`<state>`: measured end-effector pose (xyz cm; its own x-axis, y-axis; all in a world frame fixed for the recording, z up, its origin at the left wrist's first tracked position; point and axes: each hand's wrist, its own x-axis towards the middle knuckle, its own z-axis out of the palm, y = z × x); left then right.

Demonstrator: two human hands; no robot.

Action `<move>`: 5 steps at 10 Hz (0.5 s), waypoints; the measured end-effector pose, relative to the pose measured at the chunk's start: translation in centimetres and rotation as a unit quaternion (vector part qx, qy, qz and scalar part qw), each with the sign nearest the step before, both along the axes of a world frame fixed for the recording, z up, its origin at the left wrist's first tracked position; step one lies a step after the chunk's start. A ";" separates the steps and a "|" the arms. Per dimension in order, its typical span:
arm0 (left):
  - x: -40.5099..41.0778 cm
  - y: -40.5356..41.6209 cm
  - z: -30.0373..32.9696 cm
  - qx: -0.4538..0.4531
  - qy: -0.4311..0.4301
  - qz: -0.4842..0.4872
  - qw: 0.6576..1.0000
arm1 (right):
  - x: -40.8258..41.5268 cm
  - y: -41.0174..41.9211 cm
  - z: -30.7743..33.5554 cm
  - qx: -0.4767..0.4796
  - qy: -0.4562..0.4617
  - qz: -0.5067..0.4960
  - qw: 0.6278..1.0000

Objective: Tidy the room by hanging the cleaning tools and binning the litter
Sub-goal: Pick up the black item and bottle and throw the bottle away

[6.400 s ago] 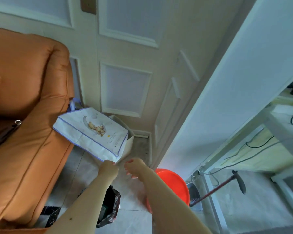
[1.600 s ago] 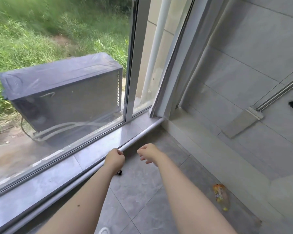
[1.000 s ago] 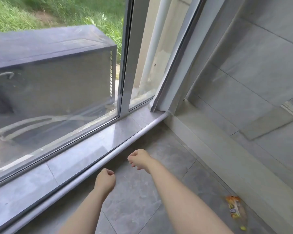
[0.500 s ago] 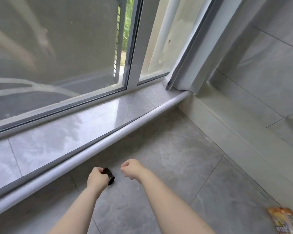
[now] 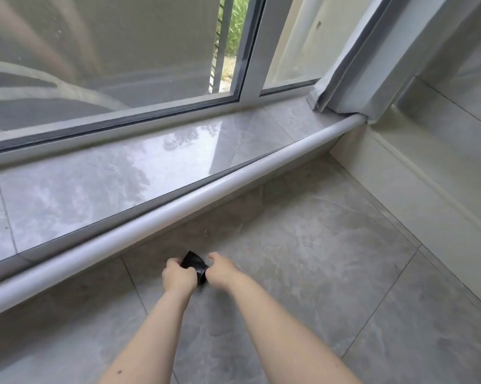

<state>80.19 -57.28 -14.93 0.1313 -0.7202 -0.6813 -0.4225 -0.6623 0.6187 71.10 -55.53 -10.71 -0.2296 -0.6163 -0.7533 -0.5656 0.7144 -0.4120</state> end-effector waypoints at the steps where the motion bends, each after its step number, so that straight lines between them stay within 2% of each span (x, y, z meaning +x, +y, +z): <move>1: -0.6 -0.7 -0.6 0.006 -0.023 0.025 0.999 | -0.2 -0.4 -1.2 0.002 -0.005 -0.007 1.000; 2: -0.7 -0.4 -0.9 0.034 -0.045 0.013 0.998 | 0.1 -0.2 -2.5 0.017 -0.037 -0.068 0.997; 4: 0.2 0.4 -2.2 0.065 -0.029 -0.033 0.997 | 0.5 0.3 -3.9 0.035 -0.099 -0.221 0.970; 5: 0.5 0.7 -2.3 0.080 -0.010 -0.022 0.997 | 0.2 0.2 -4.1 0.038 -0.117 -0.271 0.954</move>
